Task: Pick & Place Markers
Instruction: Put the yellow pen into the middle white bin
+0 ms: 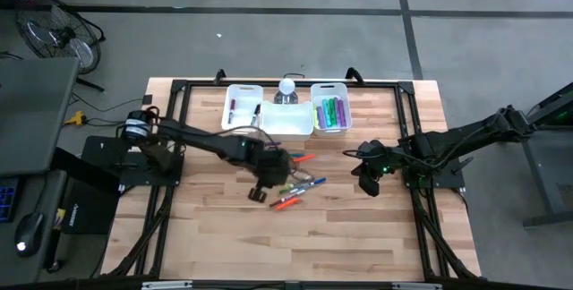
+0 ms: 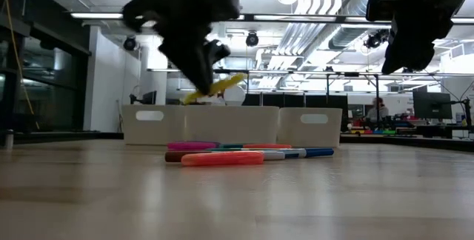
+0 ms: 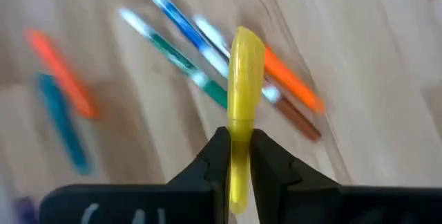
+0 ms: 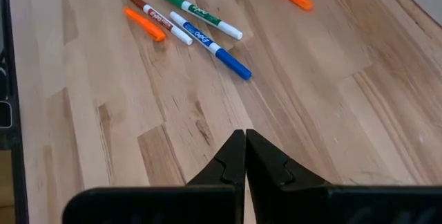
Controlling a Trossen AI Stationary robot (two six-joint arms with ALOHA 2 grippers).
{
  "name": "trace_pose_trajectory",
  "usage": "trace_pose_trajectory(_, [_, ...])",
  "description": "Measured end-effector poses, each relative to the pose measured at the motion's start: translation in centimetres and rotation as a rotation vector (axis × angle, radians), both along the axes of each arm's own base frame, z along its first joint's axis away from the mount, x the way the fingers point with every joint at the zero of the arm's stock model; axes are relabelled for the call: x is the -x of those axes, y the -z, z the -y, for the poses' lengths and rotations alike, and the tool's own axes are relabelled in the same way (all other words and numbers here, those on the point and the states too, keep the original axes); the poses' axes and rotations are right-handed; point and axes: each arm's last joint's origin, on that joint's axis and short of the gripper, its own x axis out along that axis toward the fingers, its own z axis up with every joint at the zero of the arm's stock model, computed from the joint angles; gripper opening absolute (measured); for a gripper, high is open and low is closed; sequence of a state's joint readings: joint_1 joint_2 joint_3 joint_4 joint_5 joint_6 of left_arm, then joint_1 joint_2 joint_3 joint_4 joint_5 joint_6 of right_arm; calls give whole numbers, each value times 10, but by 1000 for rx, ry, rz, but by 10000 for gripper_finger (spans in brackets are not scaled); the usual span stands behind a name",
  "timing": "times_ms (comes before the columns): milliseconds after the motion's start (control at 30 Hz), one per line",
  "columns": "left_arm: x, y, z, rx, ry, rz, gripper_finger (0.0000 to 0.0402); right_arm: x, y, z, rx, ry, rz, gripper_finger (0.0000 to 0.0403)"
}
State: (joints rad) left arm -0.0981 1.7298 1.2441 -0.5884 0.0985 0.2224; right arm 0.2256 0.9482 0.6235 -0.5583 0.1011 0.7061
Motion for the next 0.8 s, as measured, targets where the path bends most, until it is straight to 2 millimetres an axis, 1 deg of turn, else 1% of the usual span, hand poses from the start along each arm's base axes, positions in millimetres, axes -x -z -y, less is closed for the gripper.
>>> trace_pose_trajectory(67, [-5, -12, -8, -7, -44, 20, 27, 0, 0, 0, 5, -6, 0, 0])
trace_pose_trajectory(200, [-17, -43, -30, -29, -149, 110, 32, 0, 0, 0, 17, -20, 0, 0])
trace_pose_trajectory(400, [-21, -68, -75, -86, -306, 172, 31, 0, 0, 0, 34, -40, 1, 0])
trace_pose_trajectory(533, [-17, -72, -108, -103, -398, 181, 31, 0, 0, 0, 39, -46, 1, 0])
trace_pose_trajectory(667, [-9, -72, -140, -121, -470, 163, 31, 0, 0, 0, 50, -60, 2, 0])
trace_pose_trajectory(800, [-5, -62, -164, -137, -499, 122, 31, 0, 0, 0, 74, -71, 3, 0])
